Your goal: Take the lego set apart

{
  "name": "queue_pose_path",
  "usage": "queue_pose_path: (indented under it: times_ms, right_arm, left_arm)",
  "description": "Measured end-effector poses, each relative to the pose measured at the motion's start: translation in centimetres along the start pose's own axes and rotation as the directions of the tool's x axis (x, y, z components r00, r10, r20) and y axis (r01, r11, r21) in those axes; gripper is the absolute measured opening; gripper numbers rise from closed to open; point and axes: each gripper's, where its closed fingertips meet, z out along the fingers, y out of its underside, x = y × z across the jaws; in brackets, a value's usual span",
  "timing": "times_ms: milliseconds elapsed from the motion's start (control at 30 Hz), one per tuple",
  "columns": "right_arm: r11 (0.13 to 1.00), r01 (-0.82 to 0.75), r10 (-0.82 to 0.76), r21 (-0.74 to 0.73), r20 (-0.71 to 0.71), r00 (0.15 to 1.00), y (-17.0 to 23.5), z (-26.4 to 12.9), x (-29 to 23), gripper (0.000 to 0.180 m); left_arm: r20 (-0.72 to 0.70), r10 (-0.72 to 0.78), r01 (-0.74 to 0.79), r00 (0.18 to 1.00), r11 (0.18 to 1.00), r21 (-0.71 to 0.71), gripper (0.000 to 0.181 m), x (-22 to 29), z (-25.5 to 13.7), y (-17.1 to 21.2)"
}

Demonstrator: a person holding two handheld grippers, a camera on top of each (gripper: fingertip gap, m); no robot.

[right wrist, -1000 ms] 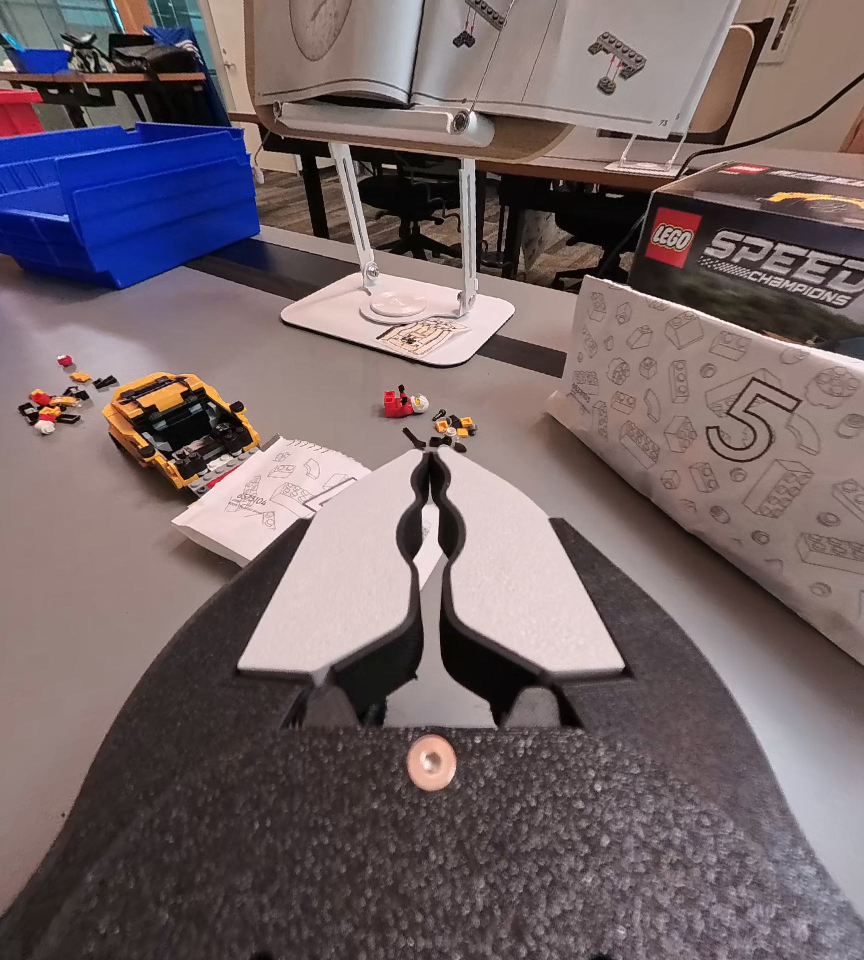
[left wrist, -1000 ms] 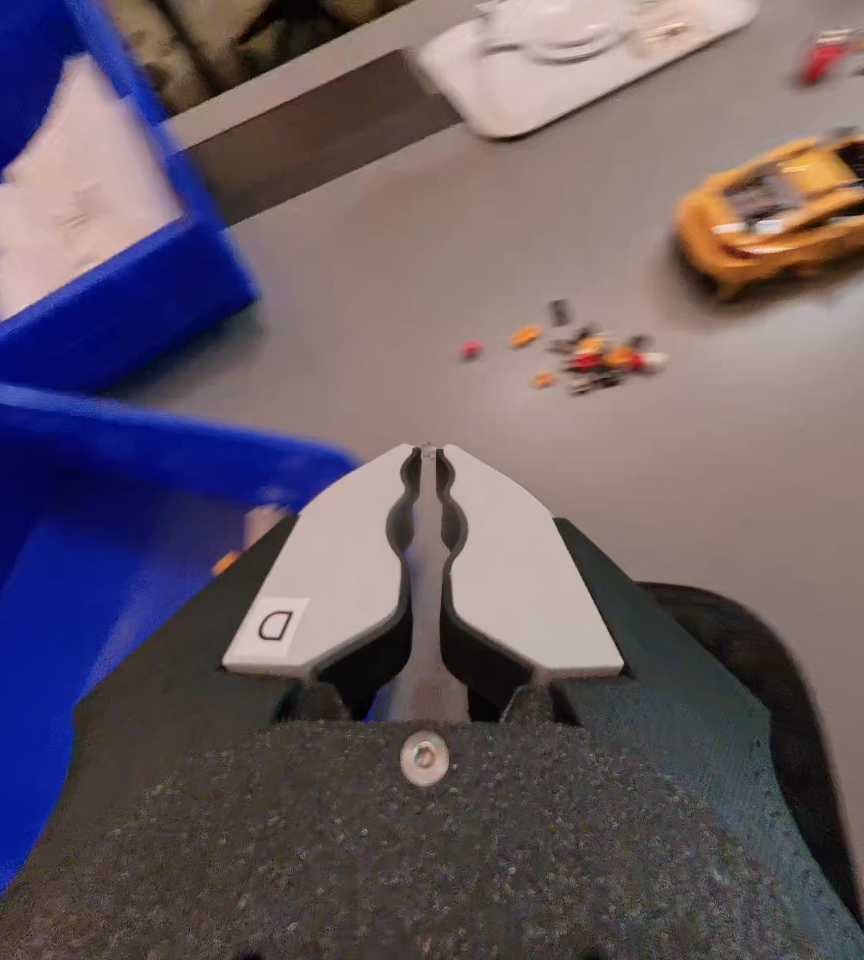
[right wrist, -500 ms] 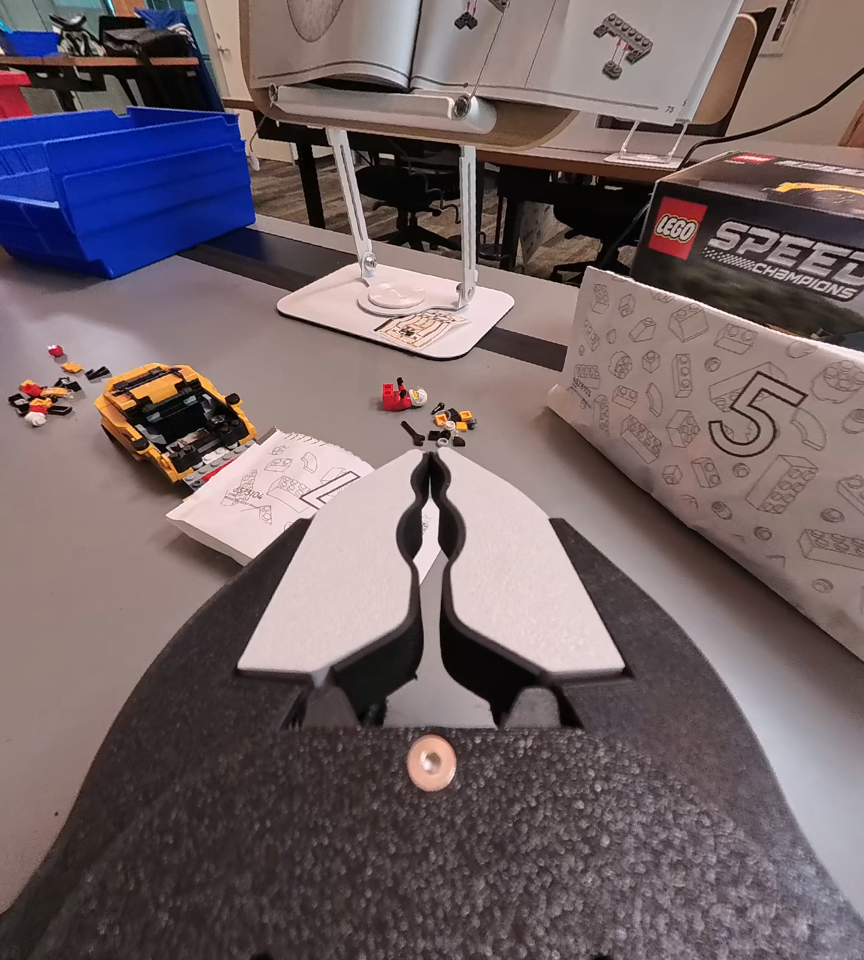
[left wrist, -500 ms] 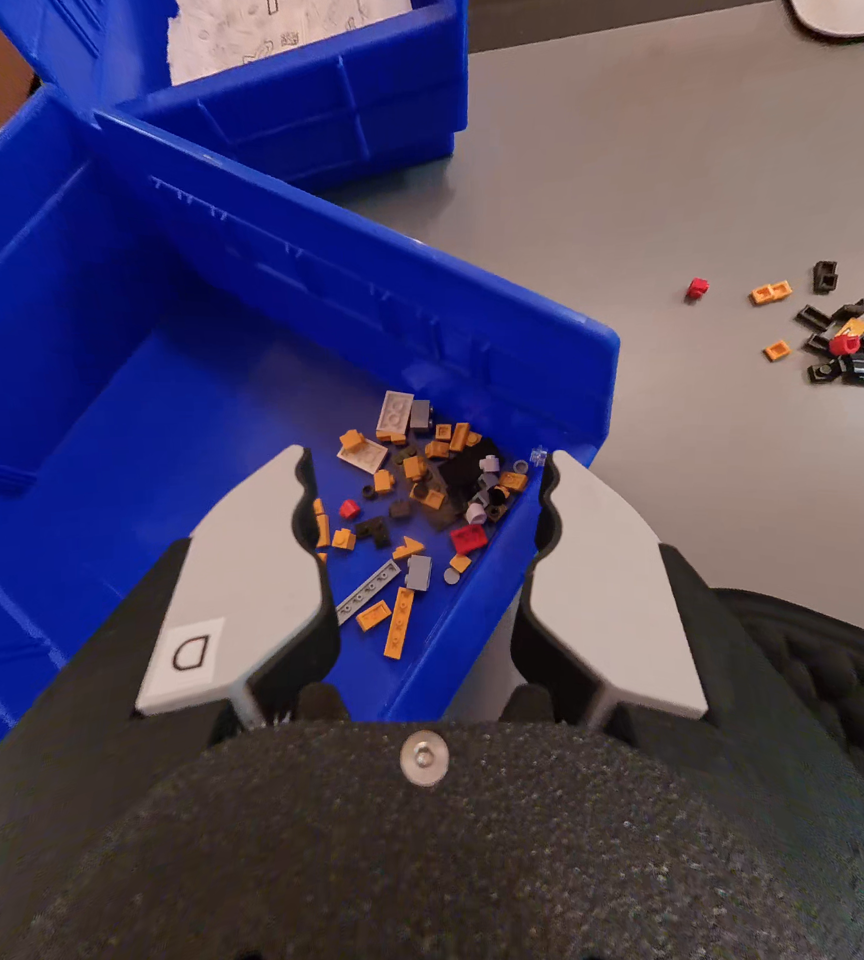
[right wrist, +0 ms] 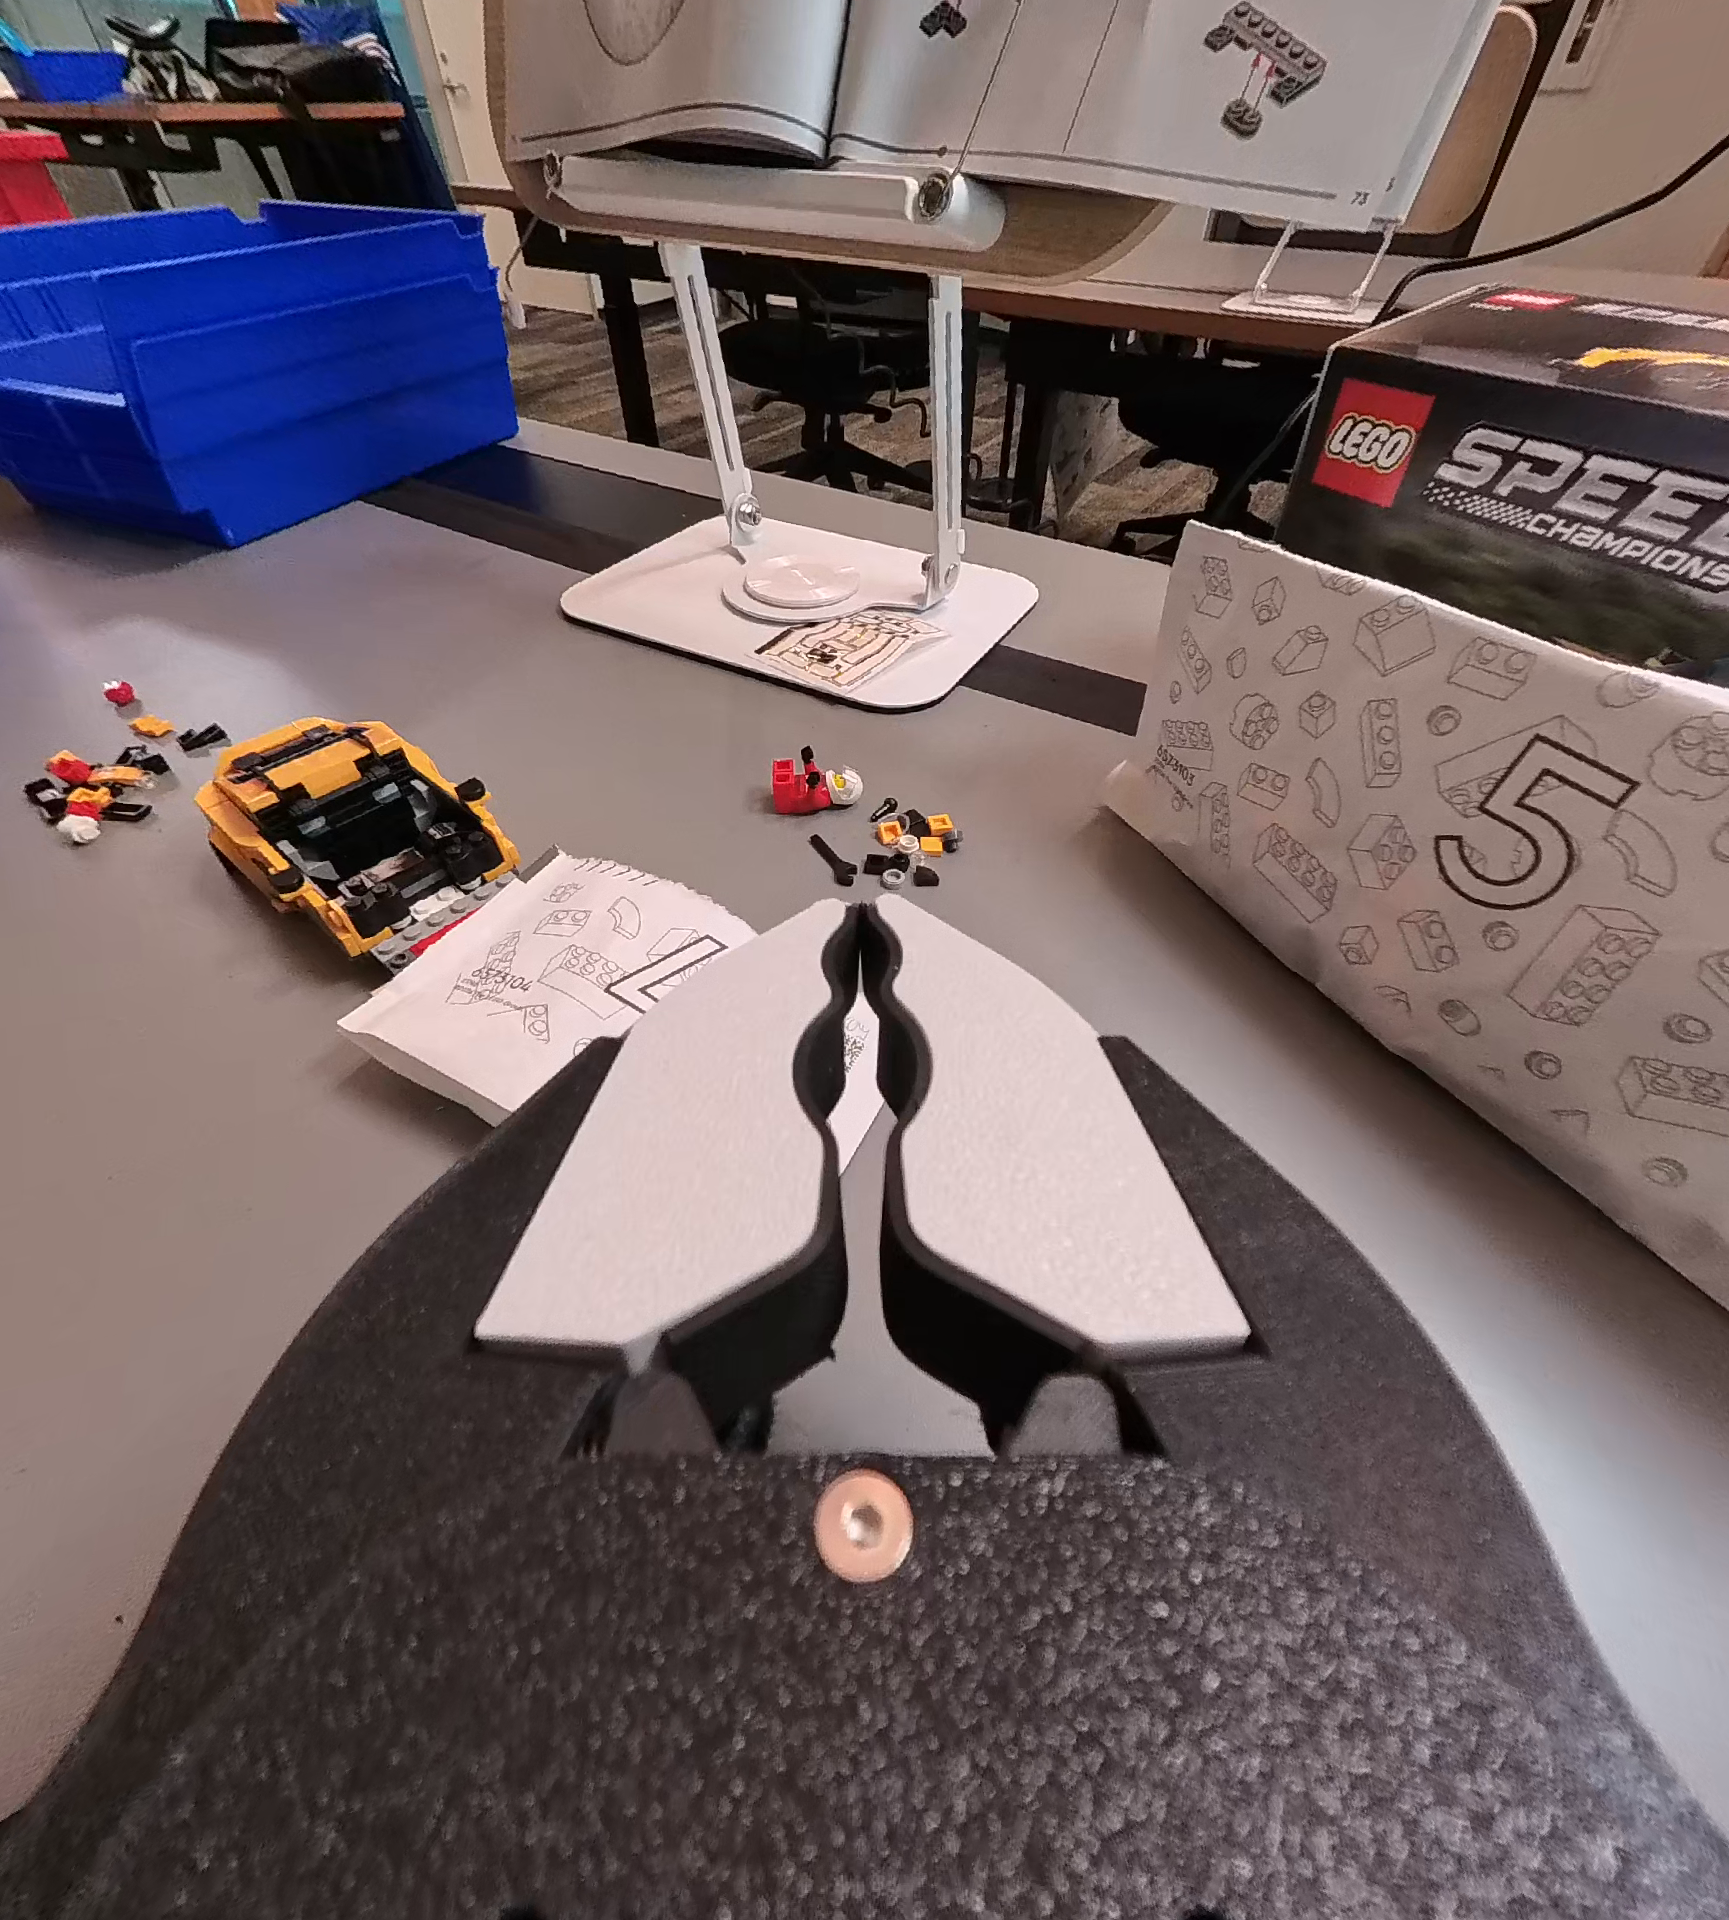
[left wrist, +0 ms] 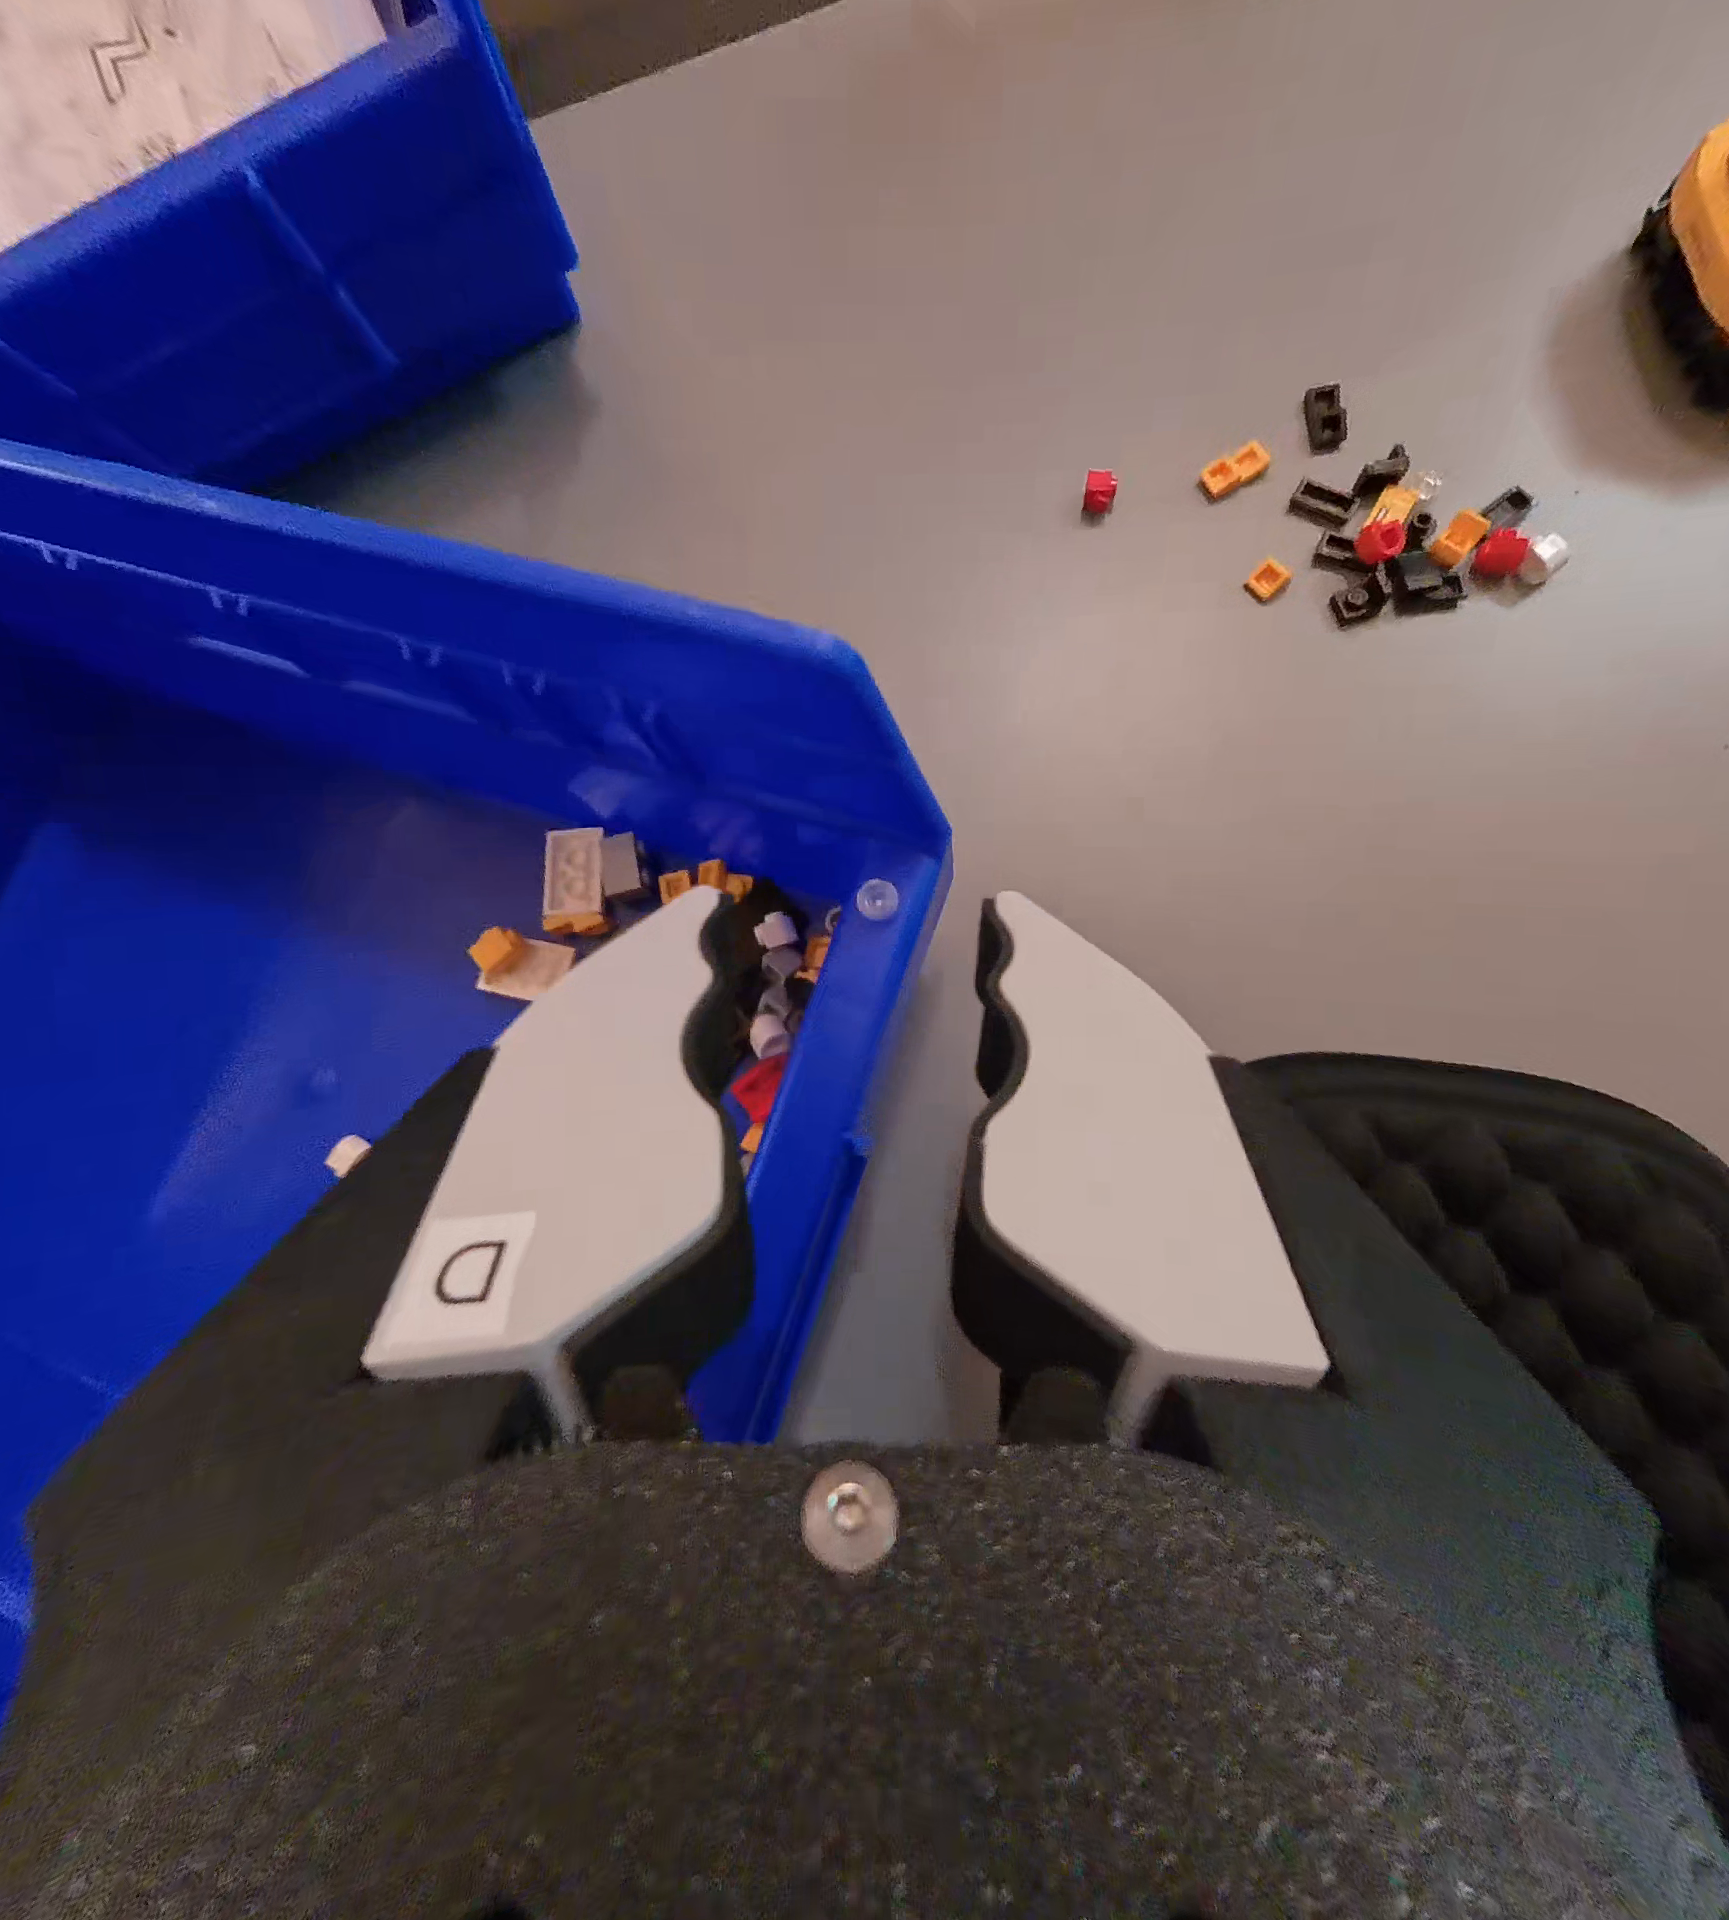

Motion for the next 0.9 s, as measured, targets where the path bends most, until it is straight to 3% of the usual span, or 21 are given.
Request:
queue_pose_path:
  times_ms: [67,133,267,367,467,600,667,800,900]
  right_arm:
    - [1.0,0.0,0.0,0.002,0.001,1.0,0.0,0.0,0.0,0.0]
    - [1.0,0.001,-0.001,0.003,0.001,1.0,-0.1,0.0,0.0,0.0]
    - [1.0,0.0,0.0,0.004,0.001,1.0,-0.1,-0.1,0.0,0.0]
    - [1.0,-0.001,0.001,0.001,0.002,1.0,0.0,0.0,0.0,0.0]
    - [1.0,-0.001,0.001,0.0,0.003,1.0,0.0,0.0,0.0,0.0]
    - [1.0,0.0,0.0,0.001,0.002,1.0,0.0,0.0,0.0,0.0]
    - [1.0,-0.001,0.001,0.002,0.001,1.0,0.0,-0.1,0.0,0.0]
    - [1.0,-0.004,0.004,0.002,0.002,1.0,0.0,-0.1,0.1,0.0]
    - [1.0,-0.002,0.002,0.002,0.003,1.0,0.0,-0.1,0.0,0.0]
  left_arm:
    - [0.016,0.009,-0.009,1.0,0.999,-0.031,0.032,-0.4,0.1,0.4]
    - [0.018,0.009,-0.007,1.0,0.998,-0.065,0.034,-0.7,0.7,1.1]
    - [0.1,-0.105,0.102,0.989,0.994,0.029,0.023,-2.9,0.2,0.3]
    - [0.068,-0.129,0.126,0.989,0.991,0.052,0.023,-2.6,0.1,0.2]
    - [-0.051,-0.065,0.067,0.997,0.997,0.038,0.033,-0.2,0.7,0.3]
    - [-0.014,-0.136,0.136,0.991,0.99,0.041,0.039,-1.1,1.6,0.3]
    - [0.015,-0.192,0.191,0.981,0.979,0.07,0.029,-2.0,1.5,0.0]
    - [0.009,-0.277,0.274,0.961,0.954,0.121,0.027,-3.0,0.8,-0.4]
    - [0.031,-0.256,0.251,0.966,0.959,0.129,0.028,-3.2,0.5,-0.4]
